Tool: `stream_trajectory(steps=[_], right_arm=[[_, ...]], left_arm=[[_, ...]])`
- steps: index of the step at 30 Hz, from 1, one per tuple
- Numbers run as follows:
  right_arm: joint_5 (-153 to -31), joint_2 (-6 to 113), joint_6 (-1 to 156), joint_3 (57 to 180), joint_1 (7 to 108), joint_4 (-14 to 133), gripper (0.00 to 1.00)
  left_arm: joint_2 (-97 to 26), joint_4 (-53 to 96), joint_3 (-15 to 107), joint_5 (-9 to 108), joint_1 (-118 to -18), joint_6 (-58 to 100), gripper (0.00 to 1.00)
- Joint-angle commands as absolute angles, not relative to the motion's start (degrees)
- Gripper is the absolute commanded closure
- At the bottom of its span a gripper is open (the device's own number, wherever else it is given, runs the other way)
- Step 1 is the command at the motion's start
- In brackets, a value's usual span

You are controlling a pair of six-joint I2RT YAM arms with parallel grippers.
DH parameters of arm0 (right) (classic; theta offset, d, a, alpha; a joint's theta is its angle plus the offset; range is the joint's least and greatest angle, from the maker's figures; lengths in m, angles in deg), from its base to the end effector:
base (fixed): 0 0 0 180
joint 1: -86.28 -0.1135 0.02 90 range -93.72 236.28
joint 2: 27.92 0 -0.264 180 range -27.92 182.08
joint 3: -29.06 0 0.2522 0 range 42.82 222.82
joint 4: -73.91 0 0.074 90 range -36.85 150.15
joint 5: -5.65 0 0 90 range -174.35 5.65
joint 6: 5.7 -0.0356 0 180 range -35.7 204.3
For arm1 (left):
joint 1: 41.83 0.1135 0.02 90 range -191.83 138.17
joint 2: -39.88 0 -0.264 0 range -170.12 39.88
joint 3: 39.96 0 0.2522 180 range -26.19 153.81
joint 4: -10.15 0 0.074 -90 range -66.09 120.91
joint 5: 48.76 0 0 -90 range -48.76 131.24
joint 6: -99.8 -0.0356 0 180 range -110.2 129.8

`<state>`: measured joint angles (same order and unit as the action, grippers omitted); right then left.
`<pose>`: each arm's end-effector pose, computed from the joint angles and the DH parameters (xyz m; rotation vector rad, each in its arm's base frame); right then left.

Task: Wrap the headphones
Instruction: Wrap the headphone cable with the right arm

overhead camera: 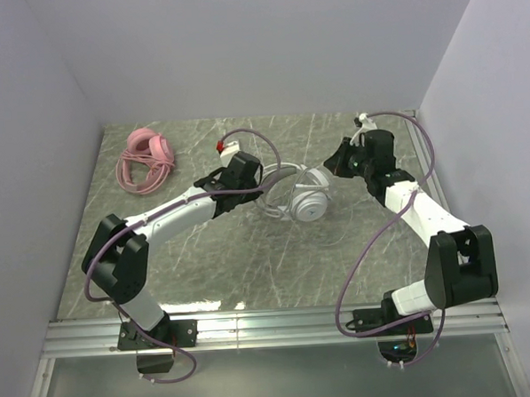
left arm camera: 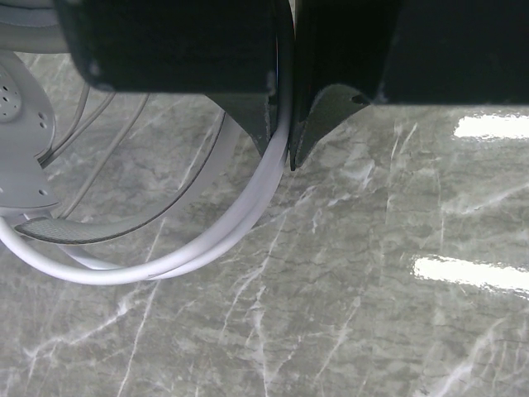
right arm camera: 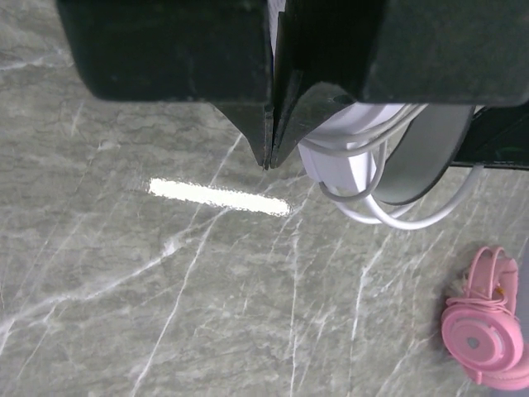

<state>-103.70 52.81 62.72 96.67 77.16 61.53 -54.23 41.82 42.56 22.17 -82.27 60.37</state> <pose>0.3143 0.0624 0.2705 0.0032 2.0551 0.6772 0.2849 -0.2275 0.2524 -0.3708 2.2850 -0.4399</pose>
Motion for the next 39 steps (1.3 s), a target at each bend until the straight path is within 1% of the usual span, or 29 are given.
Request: stream_trajectory(steps=[1,5,6,7,10,14,15,17,21,25,28,33,38,39], right_arm=[[-104.22,52.58,62.24,96.97,77.23,65.51,0.98],[-103.08,52.24,61.19,96.87,77.41,65.25,0.94],[-102.64,51.97,60.75,96.96,77.67,64.9,0.92],[-102.37,51.45,60.49,97.05,77.67,64.54,0.86],[-101.58,48.29,59.87,96.26,78.55,63.67,0.78],[-101.75,41.45,60.83,94.24,79.78,61.73,0.71],[-102.01,40.12,61.18,93.63,79.95,61.38,0.66],[-101.49,36.44,61.97,92.05,80.13,60.59,0.63],[-102.71,31.59,63.03,88.89,80.22,59.09,0.6],[-108.07,29.21,63.91,86.07,80.13,59.8,0.56],[-107.73,29.64,65.67,85.1,79.52,58.92,0.54],[-105.18,30.52,67.07,84.22,77.5,58.83,0.53],[-104.04,33.07,67.69,84.22,76.88,59.18,0.53],[-103.69,33.25,67.69,84.31,76.79,59.35,0.55]], left_arm=[[-50.12,37.18,45.08,25.94,-81.29,61.92,1.0],[-50.03,38.4,45.61,25.33,-81.2,61.66,1.0],[-50.03,38.67,45.7,25.16,-81.11,61.66,1.0],[-50.03,38.76,45.7,24.63,-81.03,61.48,1.0],[-50.03,39.2,45.79,24.45,-80.41,61.48,1.0],[-50.38,39.29,46.05,24.19,-79.62,61.13,1.0],[-50.56,39.55,46.31,24.1,-79.53,60.96,1.0],[-50.82,39.9,46.84,23.84,-78.92,60.69,1.0],[-51.44,40.69,48.07,23.66,-78.21,59.99,1.0],[-51.27,40.78,48.42,24.19,-77.42,59.73,1.0],[-51.27,41.22,49.13,24.63,-77.07,59.64,1.0],[-50.74,41.92,49.92,24.98,-76.81,59.2,1.0],[-49.95,42.1,49.74,25.42,-76.81,59.11,1.0],[-49.86,42.1,49.83,25.51,-76.89,59.02,1.0]])
